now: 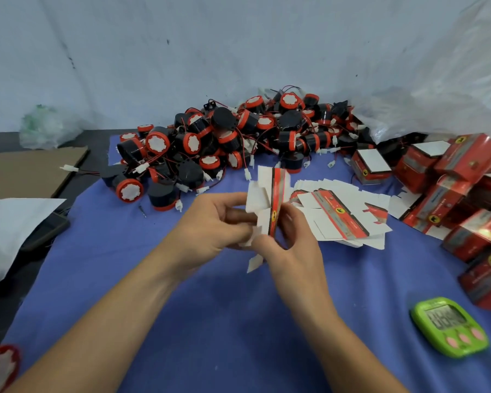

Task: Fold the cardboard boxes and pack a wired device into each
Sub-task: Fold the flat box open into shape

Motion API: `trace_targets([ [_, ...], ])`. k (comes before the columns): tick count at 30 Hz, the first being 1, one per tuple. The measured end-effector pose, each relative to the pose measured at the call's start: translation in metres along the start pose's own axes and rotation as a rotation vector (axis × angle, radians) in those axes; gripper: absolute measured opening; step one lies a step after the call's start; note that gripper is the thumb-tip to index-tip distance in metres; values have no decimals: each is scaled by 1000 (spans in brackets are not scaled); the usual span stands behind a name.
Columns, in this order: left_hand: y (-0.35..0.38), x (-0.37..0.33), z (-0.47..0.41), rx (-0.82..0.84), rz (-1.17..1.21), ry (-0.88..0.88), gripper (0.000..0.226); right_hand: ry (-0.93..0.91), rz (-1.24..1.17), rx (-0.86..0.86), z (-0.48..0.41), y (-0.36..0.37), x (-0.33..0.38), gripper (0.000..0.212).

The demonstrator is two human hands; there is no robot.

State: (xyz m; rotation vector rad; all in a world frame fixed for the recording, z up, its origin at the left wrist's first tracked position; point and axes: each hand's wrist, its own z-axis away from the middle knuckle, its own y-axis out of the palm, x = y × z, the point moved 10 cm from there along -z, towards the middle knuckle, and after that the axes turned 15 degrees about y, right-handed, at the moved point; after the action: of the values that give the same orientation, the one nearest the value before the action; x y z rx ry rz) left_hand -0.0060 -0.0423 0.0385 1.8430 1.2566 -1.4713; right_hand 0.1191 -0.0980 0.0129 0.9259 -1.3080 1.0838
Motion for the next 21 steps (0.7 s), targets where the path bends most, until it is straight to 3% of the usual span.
trace_targets([
  [4, -16, -24, -3, -103, -365, 88, 48, -72, 180, -294, 14, -23, 10, 78],
  [7, -10, -32, 1, -91, -357, 134, 37, -370, 378, -309, 26, -10, 36, 58],
  [9, -6, -32, 2, -53, -310, 128, 38, -466, 441, -262, 27, -3, 41, 42],
  [12, -21, -27, 0, -86, -298, 101, 48, -463, 453, -185, 23, -5, 42, 24],
  [15, -44, -26, 3, -294, -250, 128, 46, -454, 562, -282, 20, -13, 42, 12],
  [18, -59, -24, 11, -481, -316, 139, 46, -418, 570, -216, 17, -3, 36, 14],
  [19, -58, -23, 11, -460, -363, 134, 49, -390, 555, -169, 15, 1, 33, 19],
  [21, -44, -14, 5, -265, -380, 67, 61, -289, 514, -84, 9, 5, 26, 30],
])
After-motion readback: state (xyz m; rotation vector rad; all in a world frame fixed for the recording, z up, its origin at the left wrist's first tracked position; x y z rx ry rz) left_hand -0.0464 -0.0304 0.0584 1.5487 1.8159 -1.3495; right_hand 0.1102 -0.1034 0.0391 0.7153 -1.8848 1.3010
